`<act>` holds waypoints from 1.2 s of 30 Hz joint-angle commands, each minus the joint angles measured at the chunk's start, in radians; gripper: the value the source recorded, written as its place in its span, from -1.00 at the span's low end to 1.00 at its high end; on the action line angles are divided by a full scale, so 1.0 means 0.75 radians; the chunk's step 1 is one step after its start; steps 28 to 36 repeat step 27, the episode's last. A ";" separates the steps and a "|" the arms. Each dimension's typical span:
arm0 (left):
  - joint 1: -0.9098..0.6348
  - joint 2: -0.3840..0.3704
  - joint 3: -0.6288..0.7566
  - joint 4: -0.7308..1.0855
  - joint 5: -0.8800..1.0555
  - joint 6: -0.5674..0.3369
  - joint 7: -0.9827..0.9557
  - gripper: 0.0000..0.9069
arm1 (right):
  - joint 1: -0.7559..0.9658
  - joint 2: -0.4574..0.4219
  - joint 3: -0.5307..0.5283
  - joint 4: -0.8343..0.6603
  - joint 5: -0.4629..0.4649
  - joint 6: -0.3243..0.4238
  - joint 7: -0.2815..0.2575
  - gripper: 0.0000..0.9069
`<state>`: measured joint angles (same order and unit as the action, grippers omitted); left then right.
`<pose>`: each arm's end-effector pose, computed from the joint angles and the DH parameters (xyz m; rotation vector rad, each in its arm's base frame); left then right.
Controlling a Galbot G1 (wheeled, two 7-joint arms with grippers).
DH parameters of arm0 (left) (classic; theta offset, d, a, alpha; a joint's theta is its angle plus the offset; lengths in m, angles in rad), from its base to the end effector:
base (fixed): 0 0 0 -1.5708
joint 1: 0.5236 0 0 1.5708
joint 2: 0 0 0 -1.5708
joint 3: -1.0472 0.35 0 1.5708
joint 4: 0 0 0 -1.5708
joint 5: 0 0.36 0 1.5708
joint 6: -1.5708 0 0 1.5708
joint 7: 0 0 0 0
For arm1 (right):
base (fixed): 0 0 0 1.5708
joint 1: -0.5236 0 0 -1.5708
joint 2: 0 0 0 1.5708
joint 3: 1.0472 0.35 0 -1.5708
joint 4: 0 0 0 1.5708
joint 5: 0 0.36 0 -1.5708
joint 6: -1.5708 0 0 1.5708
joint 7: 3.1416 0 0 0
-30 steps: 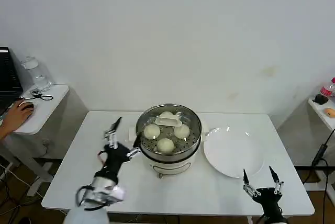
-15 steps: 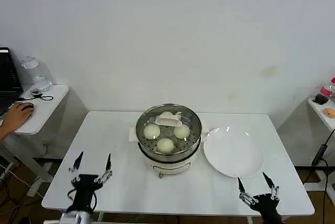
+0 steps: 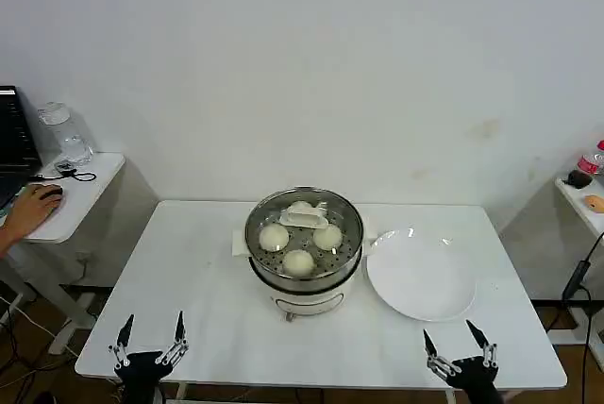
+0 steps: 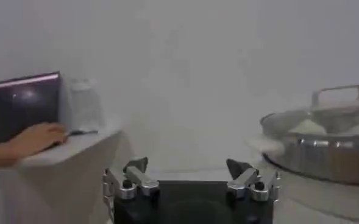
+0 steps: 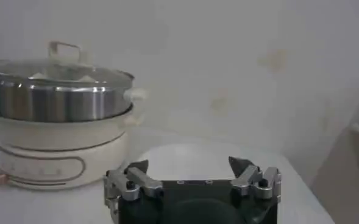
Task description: Take steamed baozi put them in steamer then cover it.
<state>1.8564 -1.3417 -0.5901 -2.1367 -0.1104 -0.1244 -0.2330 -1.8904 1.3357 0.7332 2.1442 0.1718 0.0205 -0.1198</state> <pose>0.1019 0.0553 -0.3218 0.2200 -3.0266 -0.1776 0.0953 -0.0972 -0.3112 0.1370 -2.9038 0.1903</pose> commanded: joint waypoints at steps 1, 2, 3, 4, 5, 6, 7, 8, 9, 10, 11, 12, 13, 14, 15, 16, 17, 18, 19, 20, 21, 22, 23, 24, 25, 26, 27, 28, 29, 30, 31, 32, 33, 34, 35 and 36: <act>0.042 -0.021 -0.015 0.012 -0.001 -0.014 -0.011 1.00 | -0.011 -0.009 -0.037 0.006 0.007 -0.023 0.020 1.00; 0.041 -0.021 -0.013 0.013 0.004 -0.009 -0.010 1.00 | -0.012 -0.008 -0.041 0.006 0.005 -0.027 0.037 1.00; 0.041 -0.022 -0.009 0.014 0.012 -0.007 -0.009 1.00 | -0.012 -0.007 -0.046 0.009 -0.007 -0.039 0.053 1.00; 0.041 -0.022 -0.007 0.013 0.021 -0.002 -0.007 1.00 | -0.012 -0.005 -0.051 0.009 -0.019 -0.034 0.069 1.00; 0.042 -0.023 -0.004 0.013 0.027 -0.001 -0.005 1.00 | -0.013 -0.003 -0.057 0.015 -0.026 -0.033 0.078 1.00; 0.043 -0.023 -0.002 0.012 0.033 0.001 -0.004 1.00 | -0.017 -0.003 -0.068 0.024 -0.018 -0.038 0.087 1.00; 0.044 -0.024 -0.002 0.010 0.038 0.002 -0.003 1.00 | -0.017 -0.002 -0.075 0.031 -0.006 -0.048 0.100 1.00; 0.044 -0.023 -0.002 0.007 0.041 0.003 -0.001 1.00 | -0.016 0.000 -0.080 0.032 0.000 -0.048 0.102 1.00; 0.045 -0.022 -0.002 0.003 0.042 0.004 0.002 1.00 | -0.014 0.002 -0.083 0.030 -0.002 -0.047 0.101 1.00; 0.046 -0.022 -0.003 0.001 0.042 0.005 0.005 1.00 | -0.012 0.002 -0.085 0.027 -0.001 -0.043 0.099 1.00; 0.049 -0.020 -0.003 -0.002 0.046 0.006 0.010 1.00 | -0.011 0.003 -0.085 0.026 -0.002 -0.041 0.095 1.00; 0.051 -0.020 -0.002 -0.003 0.047 0.006 0.012 1.00 | -0.012 0.002 -0.085 0.026 -0.004 -0.040 0.094 1.00; 0.054 -0.020 -0.001 -0.006 0.051 0.006 0.015 1.00 | -0.013 0.003 -0.083 0.026 -0.007 -0.037 0.089 1.00; 0.057 -0.019 0.004 -0.007 0.053 0.007 0.015 1.00 | -0.014 0.002 -0.080 0.026 -0.007 -0.028 0.088 1.00; 0.060 -0.019 0.006 -0.006 0.056 0.009 0.016 1.00 | -0.014 0.002 -0.079 0.026 -0.007 -0.026 0.088 1.00; 0.061 -0.019 0.009 -0.006 0.058 0.009 0.017 1.00 | -0.016 0.002 -0.077 0.027 -0.006 -0.023 0.089 1.00; 0.062 -0.020 0.013 -0.005 0.061 0.010 0.018 1.00 | -0.018 0.002 -0.072 0.030 -0.005 -0.025 0.090 1.00; 0.063 -0.020 0.014 -0.005 0.062 0.011 0.020 1.00 | -0.020 0.001 -0.067 0.031 -0.001 -0.024 0.089 1.00; 0.064 -0.020 0.016 -0.005 0.063 0.011 0.019 1.00 | -0.020 0.000 -0.066 0.032 0.000 -0.024 0.088 1.00; 0.064 -0.020 0.017 -0.006 0.063 0.013 0.020 1.00 | -0.021 -0.001 -0.059 0.031 -0.001 -0.023 0.087 1.00; 0.064 -0.020 0.016 -0.007 0.063 0.014 0.021 1.00 | -0.021 -0.001 -0.057 0.030 -0.001 -0.021 0.086 1.00; 0.064 -0.020 0.014 -0.007 0.063 0.015 0.021 1.00 | -0.020 -0.001 -0.057 0.030 -0.001 -0.021 0.084 1.00; 0.065 -0.018 0.011 -0.007 0.062 0.016 0.022 1.00 | -0.021 -0.003 -0.057 0.031 0.001 -0.021 0.077 1.00; 0.066 -0.018 0.009 -0.007 0.063 0.018 0.023 1.00 | -0.021 -0.003 -0.057 0.031 -0.001 -0.021 0.076 1.00; 0.067 -0.017 0.007 -0.008 0.062 0.019 0.022 1.00 | -0.020 -0.002 -0.058 0.031 -0.001 -0.020 0.076 1.00; 0.068 -0.017 0.006 -0.008 0.061 0.022 0.022 1.00 | -0.019 -0.002 -0.058 0.029 -0.002 -0.019 0.075 1.00; 0.069 -0.016 0.006 -0.007 0.062 0.024 0.024 1.00 | -0.019 -0.003 -0.058 0.029 -0.003 -0.017 0.074 1.00; 0.069 -0.016 0.006 -0.007 0.062 0.024 0.024 1.00 | -0.019 -0.003 -0.058 0.029 -0.003 -0.017 0.074 1.00; 0.069 -0.016 0.006 -0.007 0.062 0.024 0.024 1.00 | -0.019 -0.003 -0.058 0.029 -0.003 -0.017 0.074 1.00; 0.069 -0.016 0.006 -0.007 0.062 0.024 0.024 1.00 | -0.019 -0.003 -0.058 0.029 -0.003 -0.017 0.074 1.00; 0.069 -0.016 0.006 -0.007 0.062 0.024 0.024 1.00 | -0.019 -0.003 -0.058 0.029 -0.003 -0.017 0.074 1.00; 0.069 -0.016 0.006 -0.007 0.062 0.024 0.024 1.00 | -0.019 -0.003 -0.058 0.029 -0.003 -0.017 0.074 1.00; 0.069 -0.016 0.006 -0.007 0.062 0.024 0.024 1.00 | -0.019 -0.003 -0.058 0.029 -0.003 -0.017 0.074 1.00; 0.069 -0.016 0.006 -0.007 0.062 0.024 0.024 1.00 | -0.019 -0.003 -0.058 0.029 -0.003 -0.017 0.074 1.00; 0.069 -0.016 0.006 -0.007 0.062 0.024 0.024 1.00 | -0.019 -0.003 -0.058 0.029 -0.003 -0.017 0.074 1.00; 0.069 -0.016 0.006 -0.007 0.062 0.024 0.024 1.00 | -0.019 -0.003 -0.058 0.029 -0.003 -0.017 0.074 1.00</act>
